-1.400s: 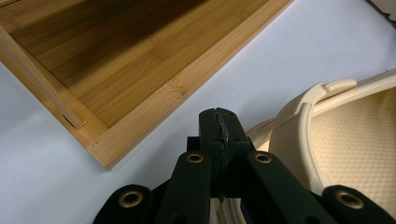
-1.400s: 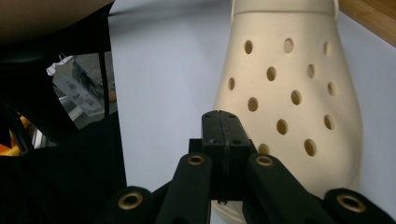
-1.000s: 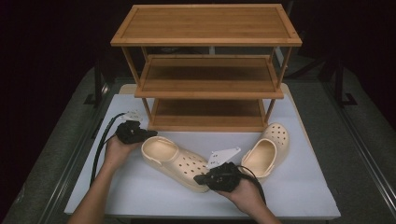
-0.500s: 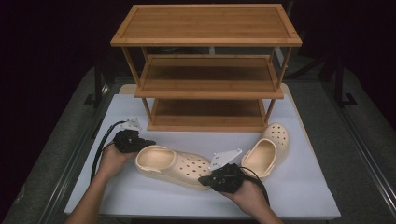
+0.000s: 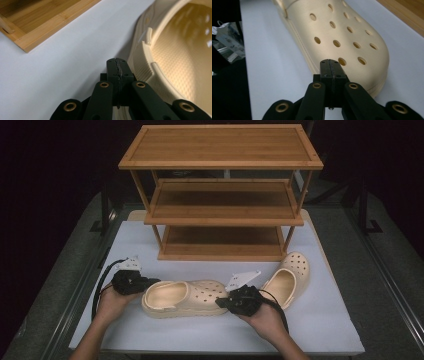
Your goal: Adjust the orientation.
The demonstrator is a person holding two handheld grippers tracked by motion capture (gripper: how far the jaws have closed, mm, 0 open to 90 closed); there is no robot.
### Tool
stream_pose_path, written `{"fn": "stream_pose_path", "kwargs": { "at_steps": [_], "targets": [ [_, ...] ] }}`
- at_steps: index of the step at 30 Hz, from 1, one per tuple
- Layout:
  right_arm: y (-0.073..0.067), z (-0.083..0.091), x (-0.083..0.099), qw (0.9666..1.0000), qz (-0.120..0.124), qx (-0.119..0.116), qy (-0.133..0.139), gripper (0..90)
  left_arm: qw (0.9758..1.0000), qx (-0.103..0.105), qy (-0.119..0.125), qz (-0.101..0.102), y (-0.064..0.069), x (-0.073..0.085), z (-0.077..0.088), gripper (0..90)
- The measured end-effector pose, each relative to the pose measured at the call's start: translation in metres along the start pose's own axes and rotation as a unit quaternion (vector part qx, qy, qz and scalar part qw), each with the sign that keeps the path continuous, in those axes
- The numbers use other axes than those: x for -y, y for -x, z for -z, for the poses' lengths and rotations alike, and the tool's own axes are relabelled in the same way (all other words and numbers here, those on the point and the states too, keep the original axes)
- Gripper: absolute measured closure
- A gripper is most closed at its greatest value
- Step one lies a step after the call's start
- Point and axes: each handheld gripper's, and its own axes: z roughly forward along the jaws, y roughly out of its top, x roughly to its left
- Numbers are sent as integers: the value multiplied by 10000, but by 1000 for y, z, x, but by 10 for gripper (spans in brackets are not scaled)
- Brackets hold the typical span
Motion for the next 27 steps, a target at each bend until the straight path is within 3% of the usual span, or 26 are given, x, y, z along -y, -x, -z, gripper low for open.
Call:
{"fn": "stream_pose_path", "kwargs": {
  "at_steps": [10, 11, 16, 27],
  "targets": [
    [8, -5, -10, 9992, -162, 336, -125, 899, 9999, 119, 46, 10, 7, 5, 3, 900],
    [10, -5, -13, 9984, -272, 477, -138, 899, 9998, 178, 83, 33, 10, 8, 5, 900],
    [14, -9, -19, 9966, -458, 672, -164, 899, 9997, 213, 106, 53, 13, 12, 8, 900],
    [28, -19, -35, 9928, -632, 1004, -164, 899, 9993, 375, -33, -46, 27, 18, 8, 900]
  ]
}}
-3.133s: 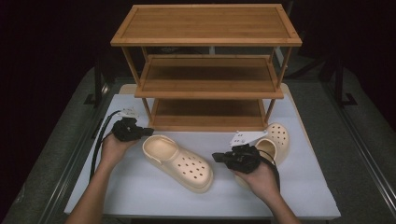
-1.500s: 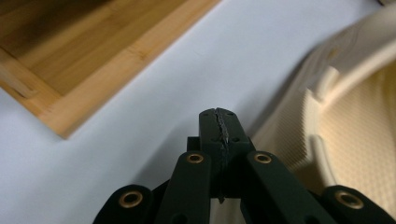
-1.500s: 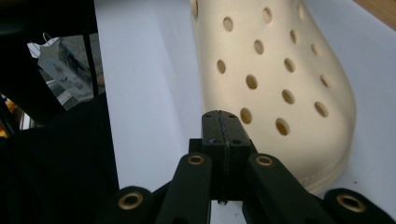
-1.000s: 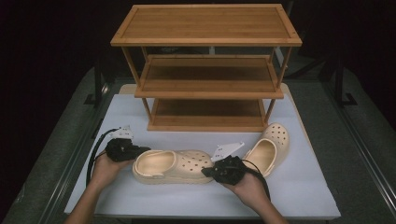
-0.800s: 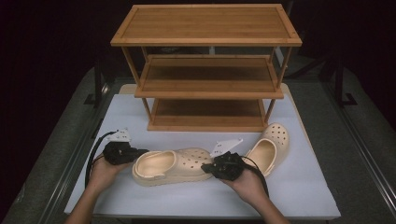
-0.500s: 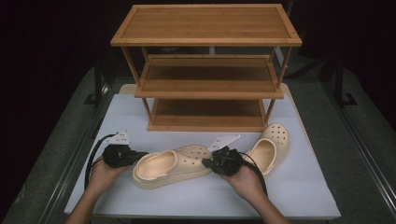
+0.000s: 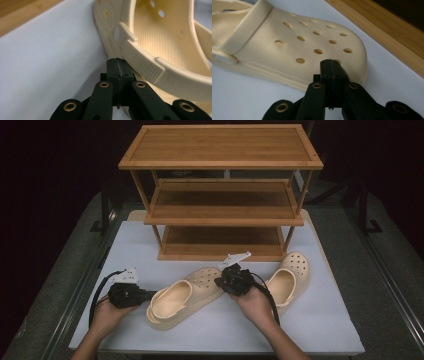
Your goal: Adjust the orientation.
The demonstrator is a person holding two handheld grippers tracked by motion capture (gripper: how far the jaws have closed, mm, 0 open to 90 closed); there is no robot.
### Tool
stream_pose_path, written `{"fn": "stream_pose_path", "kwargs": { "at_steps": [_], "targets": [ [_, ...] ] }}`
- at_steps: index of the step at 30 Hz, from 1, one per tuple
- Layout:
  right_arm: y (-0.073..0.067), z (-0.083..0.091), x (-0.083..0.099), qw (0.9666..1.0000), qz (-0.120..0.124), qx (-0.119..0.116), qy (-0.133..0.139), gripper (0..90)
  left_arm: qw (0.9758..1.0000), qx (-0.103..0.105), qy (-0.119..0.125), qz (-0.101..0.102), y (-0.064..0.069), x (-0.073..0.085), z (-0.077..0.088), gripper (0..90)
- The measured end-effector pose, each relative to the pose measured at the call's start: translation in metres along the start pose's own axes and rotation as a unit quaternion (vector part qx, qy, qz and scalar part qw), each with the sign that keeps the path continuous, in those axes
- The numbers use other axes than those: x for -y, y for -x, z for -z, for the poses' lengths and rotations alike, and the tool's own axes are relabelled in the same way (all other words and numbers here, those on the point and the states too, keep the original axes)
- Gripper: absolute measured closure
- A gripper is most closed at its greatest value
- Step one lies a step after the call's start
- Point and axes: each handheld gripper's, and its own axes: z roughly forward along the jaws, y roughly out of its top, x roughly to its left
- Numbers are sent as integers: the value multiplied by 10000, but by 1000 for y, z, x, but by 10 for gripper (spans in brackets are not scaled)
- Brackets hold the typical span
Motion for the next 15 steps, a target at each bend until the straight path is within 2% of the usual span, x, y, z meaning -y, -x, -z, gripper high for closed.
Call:
{"fn": "stream_pose_path", "kwargs": {
  "at_steps": [3, 6, 15],
  "targets": [
    [4, -4, -5, 10000, -73, 43, 36, 899, 10000, 47, -14, 21, 1, 0, -1, 900],
    [7, -8, -10, 9999, -77, 94, 19, 899, 9999, 115, -116, -40, 4, -2, -6, 900],
    [20, -20, -21, 9997, -208, 105, 61, 899, 9995, 201, -220, -95, 6, -3, -12, 900]
  ]
}}
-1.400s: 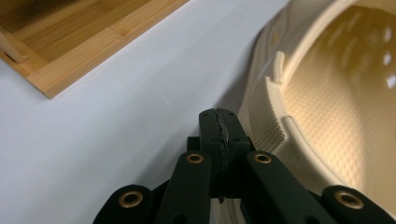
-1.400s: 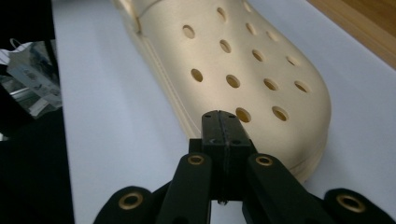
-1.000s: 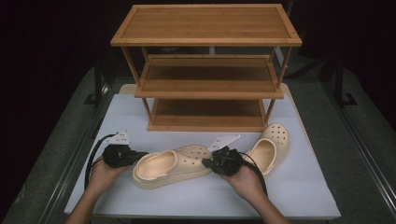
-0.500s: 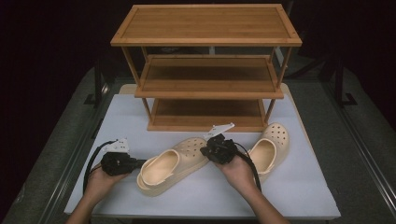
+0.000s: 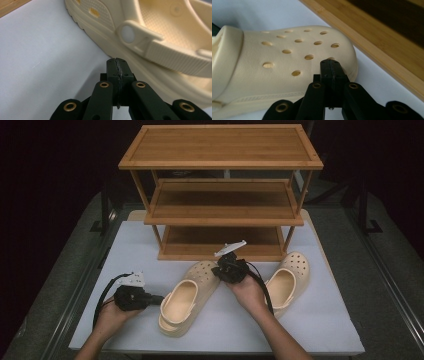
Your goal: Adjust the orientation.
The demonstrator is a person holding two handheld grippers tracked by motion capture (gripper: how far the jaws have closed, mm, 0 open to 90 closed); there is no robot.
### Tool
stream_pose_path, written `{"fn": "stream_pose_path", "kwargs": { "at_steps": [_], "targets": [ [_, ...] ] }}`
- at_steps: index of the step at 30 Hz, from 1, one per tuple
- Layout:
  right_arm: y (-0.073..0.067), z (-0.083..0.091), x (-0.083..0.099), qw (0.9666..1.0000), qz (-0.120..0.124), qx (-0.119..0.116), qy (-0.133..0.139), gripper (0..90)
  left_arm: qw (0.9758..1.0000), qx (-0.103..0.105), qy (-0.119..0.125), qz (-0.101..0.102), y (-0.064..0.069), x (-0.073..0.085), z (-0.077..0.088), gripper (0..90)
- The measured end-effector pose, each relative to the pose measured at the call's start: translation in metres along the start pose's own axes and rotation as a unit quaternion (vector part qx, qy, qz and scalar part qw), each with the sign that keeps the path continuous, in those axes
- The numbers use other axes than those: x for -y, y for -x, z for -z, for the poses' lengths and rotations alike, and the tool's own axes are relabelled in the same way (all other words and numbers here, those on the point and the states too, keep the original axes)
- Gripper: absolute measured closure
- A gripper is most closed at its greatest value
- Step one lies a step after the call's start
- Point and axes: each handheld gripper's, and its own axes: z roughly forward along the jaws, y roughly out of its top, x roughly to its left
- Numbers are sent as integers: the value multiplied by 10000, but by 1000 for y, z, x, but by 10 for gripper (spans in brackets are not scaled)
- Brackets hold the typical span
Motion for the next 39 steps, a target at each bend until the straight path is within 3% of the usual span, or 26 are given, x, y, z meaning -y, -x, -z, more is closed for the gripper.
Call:
{"fn": "stream_pose_path", "kwargs": {
  "at_steps": [12, 15, 19, 22, 23, 25, 30, 35, 38, 39],
  "targets": [
    [2, 2, 2, 10000, -30, -26, 37, 897, 10000, -56, 8, 30, -2, 1, 1, 900],
    [3, 9, 3, 9997, -113, -128, 195, 896, 9998, -173, 26, 34, -4, 2, 4, 897],
    [6, 14, 5, 9993, -135, -211, 284, 864, 9996, -286, 31, 68, -5, 4, 5, 840],
    [8, 21, 7, 9989, -173, -227, 384, 818, 9990, -423, 18, 105, -6, 4, 6, 696],
    [10, 27, 9, 9987, -146, -235, 438, 779, 9981, -600, -17, 166, -7, 4, 6, 642],
    [13, 32, 11, 9986, -131, -214, 457, 740, 9975, -675, -17, 210, -7, 4, 6, 559],
    [21, 41, 17, 9985, -131, -163, 508, 675, 9942, -1042, -95, 254, -10, 7, 7, 450],
    [31, 56, 24, 9984, -184, -48, 539, 609, 9880, -1507, -192, 293, -16, 13, 9, 321],
    [34, 63, 26, 9983, -221, 5, 545, 596, 9863, -1606, -205, 328, -18, 15, 9, 281],
    [37, 68, 28, 9982, -234, 40, 543, 568, 9846, -1694, -244, 349, -21, 17, 10, 268]
  ]
}}
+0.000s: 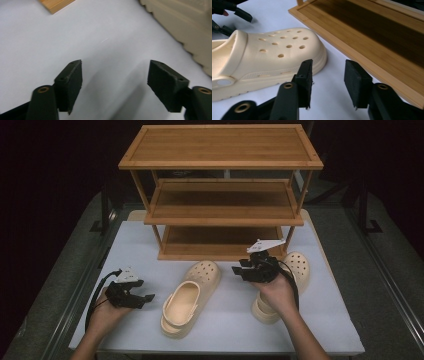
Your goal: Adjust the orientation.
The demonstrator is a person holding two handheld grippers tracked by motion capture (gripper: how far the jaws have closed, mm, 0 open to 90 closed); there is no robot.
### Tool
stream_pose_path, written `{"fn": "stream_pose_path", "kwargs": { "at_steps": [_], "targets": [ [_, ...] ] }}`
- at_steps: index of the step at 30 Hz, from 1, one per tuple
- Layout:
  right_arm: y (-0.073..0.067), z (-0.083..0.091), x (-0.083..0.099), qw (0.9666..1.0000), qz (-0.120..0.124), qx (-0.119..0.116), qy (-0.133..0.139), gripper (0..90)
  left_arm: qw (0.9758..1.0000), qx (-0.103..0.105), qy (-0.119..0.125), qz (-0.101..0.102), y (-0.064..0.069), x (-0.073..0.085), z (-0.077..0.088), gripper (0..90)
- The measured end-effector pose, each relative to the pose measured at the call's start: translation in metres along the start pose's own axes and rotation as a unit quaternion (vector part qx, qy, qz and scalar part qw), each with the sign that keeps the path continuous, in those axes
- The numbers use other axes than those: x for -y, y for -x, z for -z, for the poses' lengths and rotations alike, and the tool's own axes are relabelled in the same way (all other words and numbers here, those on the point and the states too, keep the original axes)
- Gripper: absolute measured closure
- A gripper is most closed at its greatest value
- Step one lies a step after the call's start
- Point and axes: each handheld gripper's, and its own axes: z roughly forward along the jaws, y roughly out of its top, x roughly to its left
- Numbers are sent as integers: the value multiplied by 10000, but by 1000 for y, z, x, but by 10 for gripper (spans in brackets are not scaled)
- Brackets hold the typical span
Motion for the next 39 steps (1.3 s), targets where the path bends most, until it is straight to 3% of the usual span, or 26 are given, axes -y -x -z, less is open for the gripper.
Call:
{"fn": "stream_pose_path", "kwargs": {
  "at_steps": [2, 3, 6, 10, 17, 22, 39],
  "targets": [
    [3, 5, 1, 10000, -43, 38, -2, 523, 10000, -72, -6, 10, -1, 1, 0, 237],
    [5, 8, 1, 10000, -62, 60, 4, 502, 9997, -229, -13, 47, -3, 3, -1, 215],
    [12, 18, 3, 9998, -143, 152, 26, 434, 9995, -305, -37, 98, -6, 5, -2, 174],
    [19, 29, 7, 9993, -194, 314, -5, 394, 9987, -443, -77, 238, -11, 9, -3, 127],
    [33, 48, 15, 9982, -292, 521, 43, 355, 9973, -654, -81, 312, -15, 12, -3, 37],
    [46, 63, 25, 9967, -430, 685, 95, 324, 9969, -431, 107, 653, -23, 20, -6, 0],
    [73, 96, 58, 9921, -846, 867, 336, 328, 9969, -413, 146, 656, -23, 22, -7, 0]
  ]
}}
